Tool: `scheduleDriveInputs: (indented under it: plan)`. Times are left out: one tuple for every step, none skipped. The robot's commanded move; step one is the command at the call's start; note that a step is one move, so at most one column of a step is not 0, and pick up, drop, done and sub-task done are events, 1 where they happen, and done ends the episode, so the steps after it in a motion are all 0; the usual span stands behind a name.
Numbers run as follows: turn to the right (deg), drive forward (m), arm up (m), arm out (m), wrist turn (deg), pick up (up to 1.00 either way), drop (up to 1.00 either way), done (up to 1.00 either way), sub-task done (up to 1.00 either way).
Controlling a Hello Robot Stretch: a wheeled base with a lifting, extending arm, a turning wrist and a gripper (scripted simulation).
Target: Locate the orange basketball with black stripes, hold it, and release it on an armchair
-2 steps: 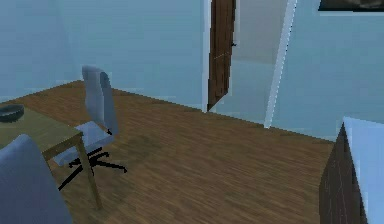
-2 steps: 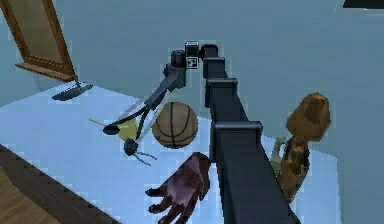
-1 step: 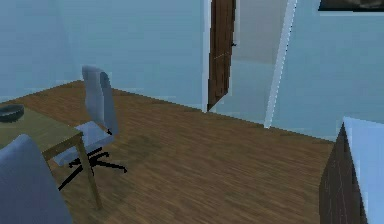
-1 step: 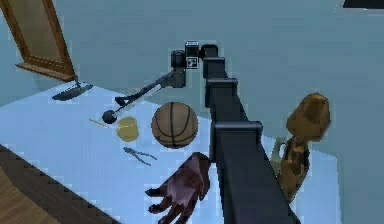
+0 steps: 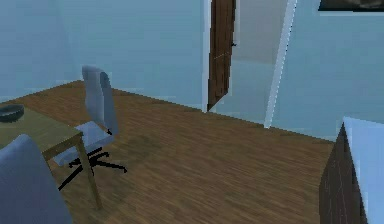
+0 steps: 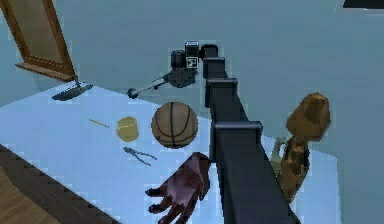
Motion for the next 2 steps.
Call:
scheduleDriveInputs:
  plan:
    - [0.0,0.0,0.0,0.0,30.0,0.0,0.0,0.0,0.0]
    - [0.0,0.0,-0.26,0.0,0.0,0.0,0.0,0.0,0.0]
